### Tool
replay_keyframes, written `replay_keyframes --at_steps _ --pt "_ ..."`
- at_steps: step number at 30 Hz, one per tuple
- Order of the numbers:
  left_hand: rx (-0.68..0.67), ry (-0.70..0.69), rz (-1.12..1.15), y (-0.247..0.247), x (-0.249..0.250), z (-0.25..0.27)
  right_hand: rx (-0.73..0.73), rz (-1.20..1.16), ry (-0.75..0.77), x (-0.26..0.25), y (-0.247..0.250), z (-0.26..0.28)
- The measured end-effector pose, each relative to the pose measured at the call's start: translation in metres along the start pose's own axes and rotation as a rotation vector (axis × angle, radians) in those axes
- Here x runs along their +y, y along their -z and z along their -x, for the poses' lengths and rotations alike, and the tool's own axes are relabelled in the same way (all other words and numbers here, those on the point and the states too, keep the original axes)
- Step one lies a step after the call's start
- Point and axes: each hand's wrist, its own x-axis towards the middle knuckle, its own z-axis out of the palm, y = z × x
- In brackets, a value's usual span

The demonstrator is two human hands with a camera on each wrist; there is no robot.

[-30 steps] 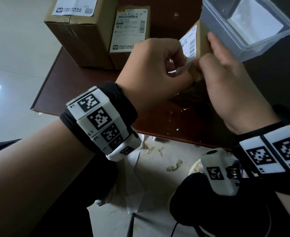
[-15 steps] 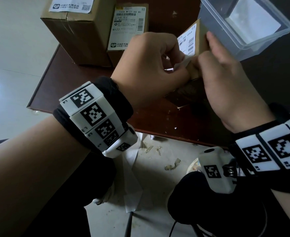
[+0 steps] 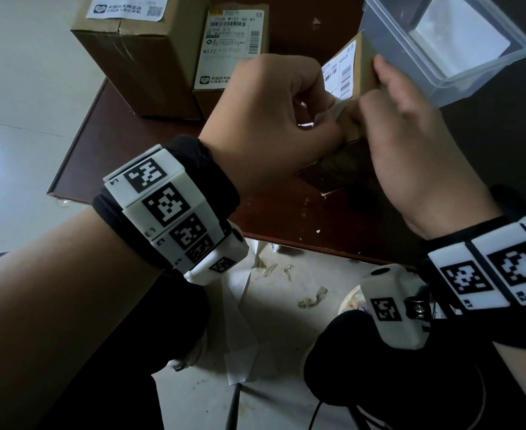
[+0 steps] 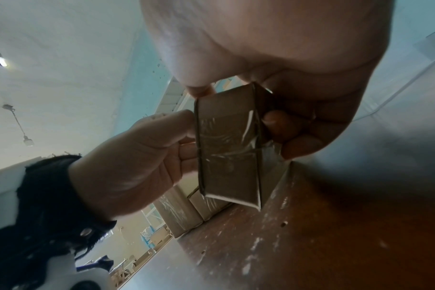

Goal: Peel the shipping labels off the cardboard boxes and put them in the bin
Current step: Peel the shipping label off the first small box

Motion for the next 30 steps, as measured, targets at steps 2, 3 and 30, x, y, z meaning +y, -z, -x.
replay_keyframes --at_steps 2,3,30 --pt "0.001 -0.006 -0.006 0.0002 0.0 0.0003 -0.001 -0.001 0.001 0.0006 -0.0004 -0.0006" --pt "0.0 -0.01 -0.006 0.0002 -0.0002 0.0004 0.001 -0.001 0.001 0.0008 -0.0004 -0.0006" --pt "-0.002 -0.044 -0.031 0.0002 -0.0021 -0.0006 0.009 -0.001 -0.004 0.0002 -0.0005 -0.0003"
